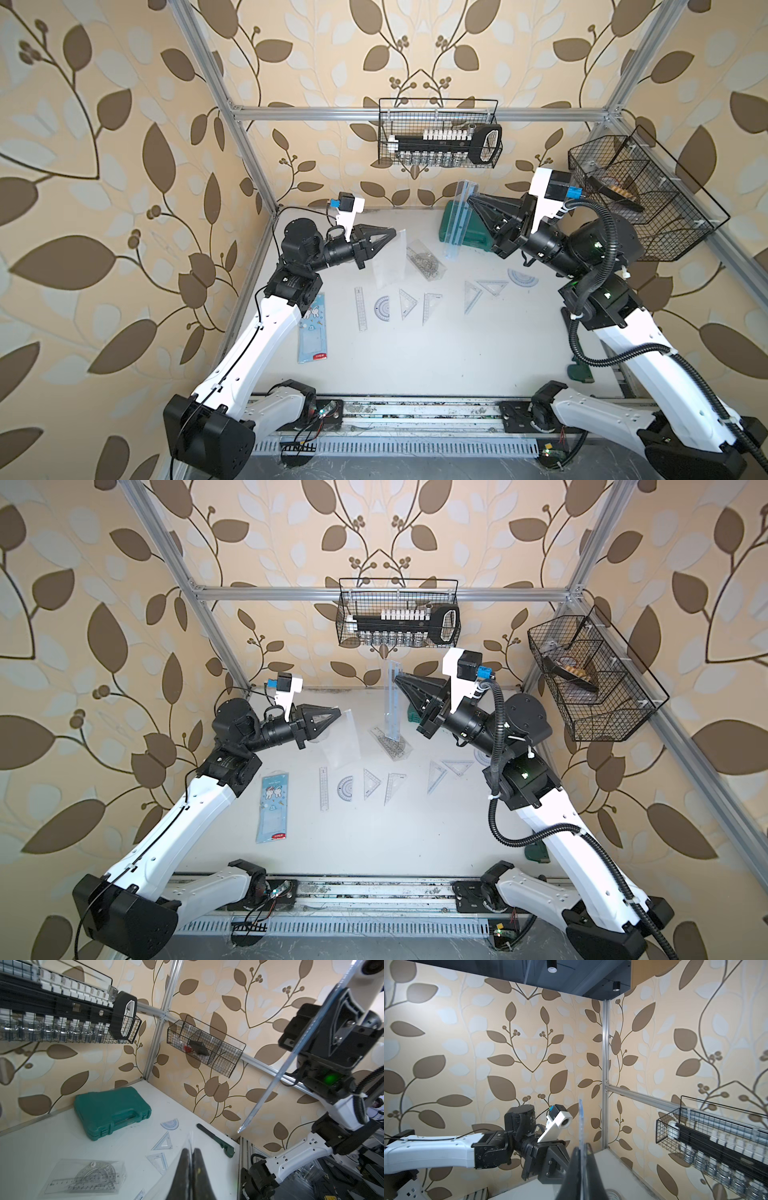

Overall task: Open the ruler set and take out the ruler
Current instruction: Take out the ruler from the ruler set bag, then place the ruler set bag at the center of the board.

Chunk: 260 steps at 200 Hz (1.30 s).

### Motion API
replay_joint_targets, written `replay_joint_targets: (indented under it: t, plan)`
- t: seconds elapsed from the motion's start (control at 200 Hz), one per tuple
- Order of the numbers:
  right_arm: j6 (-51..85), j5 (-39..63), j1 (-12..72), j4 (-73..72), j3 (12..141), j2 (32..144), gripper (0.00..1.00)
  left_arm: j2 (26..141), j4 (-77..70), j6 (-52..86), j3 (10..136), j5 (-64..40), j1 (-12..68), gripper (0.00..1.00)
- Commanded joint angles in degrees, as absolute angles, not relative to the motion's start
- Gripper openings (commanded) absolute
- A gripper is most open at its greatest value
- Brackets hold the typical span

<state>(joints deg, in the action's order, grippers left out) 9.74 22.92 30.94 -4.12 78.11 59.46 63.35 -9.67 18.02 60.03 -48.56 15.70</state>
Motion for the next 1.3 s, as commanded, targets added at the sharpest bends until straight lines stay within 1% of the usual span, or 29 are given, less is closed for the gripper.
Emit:
replay_joint_targets:
  t: [0.0,0.085,0.16,0.235,0.33,0.405,0.475,0.655,0.77,0.88,0.92,0.995,1.145,1.295]
  plan:
    - [4.2,15.5,30.6,6.0,78.8,56.9,0.00,62.0,-0.8,11.7,62.8,-40.1,15.5,0.00]
    - [1.8,10.5,30.6,11.9,77.4,55.1,0.00,60.4,5.8,10.8,62.8,-30.8,15.5,0.00]
    - [0.7,5.1,30.6,16.0,75.2,53.6,0.00,59.4,13.9,9.9,63.7,-19.7,15.5,0.00]
    - [-0.1,0.6,30.6,19.6,72.7,52.2,0.00,58.5,18.8,9.1,63.1,-10.4,15.3,0.00]
    - [-1.0,-4.1,30.6,23.8,69.9,50.6,0.00,59.5,26.4,8.7,65.0,-3.3,13.9,0.00]
    - [-1.3,-8.3,30.5,26.2,67.5,49.5,0.00,61.5,31.7,8.8,67.3,1.3,13.2,0.00]
    - [-1.6,-11.4,30.5,27.9,65.5,49.0,0.00,63.6,35.5,8.8,68.9,8.6,13.2,0.00]
    - [-1.1,-14.3,30.5,29.9,62.7,48.7,0.00,73.0,48.6,7.5,75.6,30.5,13.2,0.00]
    - [-0.8,-16.9,30.5,30.6,60.8,49.4,0.00,79.6,53.8,9.9,77.7,40.1,13.0,0.00]
    - [0.1,-17.7,30.5,31.0,59.1,49.9,0.00,82.2,51.4,12.6,74.3,46.3,12.6,0.00]
    - [0.2,-17.6,30.5,31.1,58.6,50.0,0.00,84.8,51.3,13.7,73.4,48.7,12.3,0.00]
    - [0.4,-17.7,30.5,31.8,57.9,50.0,0.00,87.4,52.8,14.6,73.7,50.5,11.2,0.00]
    - [1.2,-18.0,30.4,32.0,56.2,50.1,0.00,94.5,55.5,14.1,77.2,48.0,9.1,0.00]
    - [2.3,-18.0,30.5,31.7,55.0,50.9,0.00,102.1,54.9,13.6,80.4,45.9,8.3,0.00]
